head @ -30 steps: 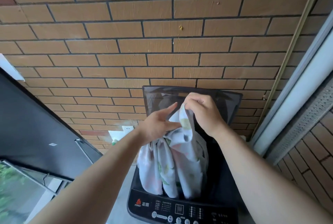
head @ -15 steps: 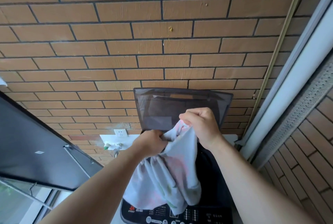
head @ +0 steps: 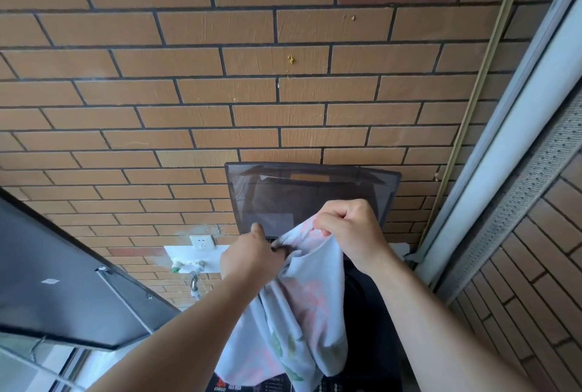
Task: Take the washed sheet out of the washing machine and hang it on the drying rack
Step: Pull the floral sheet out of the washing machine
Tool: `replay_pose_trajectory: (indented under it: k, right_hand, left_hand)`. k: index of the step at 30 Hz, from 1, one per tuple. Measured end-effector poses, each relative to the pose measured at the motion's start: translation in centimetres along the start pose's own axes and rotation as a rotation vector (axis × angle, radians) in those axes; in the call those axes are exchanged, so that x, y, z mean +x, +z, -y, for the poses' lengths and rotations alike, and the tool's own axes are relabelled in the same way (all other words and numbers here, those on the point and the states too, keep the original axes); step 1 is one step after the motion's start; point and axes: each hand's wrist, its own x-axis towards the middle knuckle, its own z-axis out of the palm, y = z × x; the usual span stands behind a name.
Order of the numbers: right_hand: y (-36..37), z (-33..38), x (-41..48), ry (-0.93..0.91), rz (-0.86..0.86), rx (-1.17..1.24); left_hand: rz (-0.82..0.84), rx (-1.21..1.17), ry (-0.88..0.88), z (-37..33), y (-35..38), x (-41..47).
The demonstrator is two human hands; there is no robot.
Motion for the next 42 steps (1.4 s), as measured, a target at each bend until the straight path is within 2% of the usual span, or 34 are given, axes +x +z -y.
replay_pose_trajectory:
  k: [5,8,11,18,21,23,26,29,30,34,36,38,40,42]
  right_hand:
    - [-0.4,-0.6,0.1,-0.014,-0.085,-0.022]
    - [-0.6,-1.6,0.7,-0.035,-0.103,-0.264]
    - [-1.0,-2.9,1.0,-0.039,-0.081,-0.554]
    - [-0.6,-3.4,0.7,0.031,-0.001,-0.671]
    - [-0.3,-2.3,0.8,-0.001,0.042,-0.899]
    - [-0.1,-2.4,1.1,-0.061,0.001,-1.053]
    - [0.1,-2.7,2.0,-0.078,-0.125,-0.986]
    - [1.0,-2.7,2.1,-0.275,-0.234,-0.843]
    - [1.3,-2.7,2.1,-0.343,-0.269,-0.780]
    - [1.3,-2.5,2.3,-0.401,-0.453,-0.549]
    - [0.7,-2.9,2.3,-0.347,-0.498,-0.551]
    - [0.3,-3.3,2.1,-0.160,-0.431,-0.573]
    - [-0.3,-3.8,1.7,0.061,-0.328,-0.596]
    - [-0.8,-3.8,1.1,0.093,-0.210,-0.618]
  left_hand:
    - [-0.085,-0.019,0.067,0.6,0.2,0.8]
    - [-0.078,-0.075,0.072,0.7,-0.4,1.3]
    - [-0.152,-0.089,0.121,0.7,-2.0,2.2]
    - [-0.416,-0.090,0.313,-1.1,-5.1,2.0]
    - [-0.459,-0.091,0.432,-0.8,-4.7,1.9]
    - [-0.455,-0.078,0.461,-0.6,-4.5,2.1]
    - [-0.373,-0.029,0.424,-0.2,-4.6,2.0]
    - [-0.259,0.161,0.335,-0.1,-3.9,1.9]
    - [-0.229,0.172,0.288,0.2,-3.5,2.0]
    - [-0.069,0.107,0.136,2.3,-1.1,2.7]
    - [0.005,0.034,0.116,3.0,-0.2,2.6]
    - [0.028,-0.023,0.117,3.2,-0.2,2.7]
    - [-0.025,-0.099,0.136,2.7,-1.1,2.8]
    - [-0.140,-0.172,0.184,1.8,-2.7,2.8]
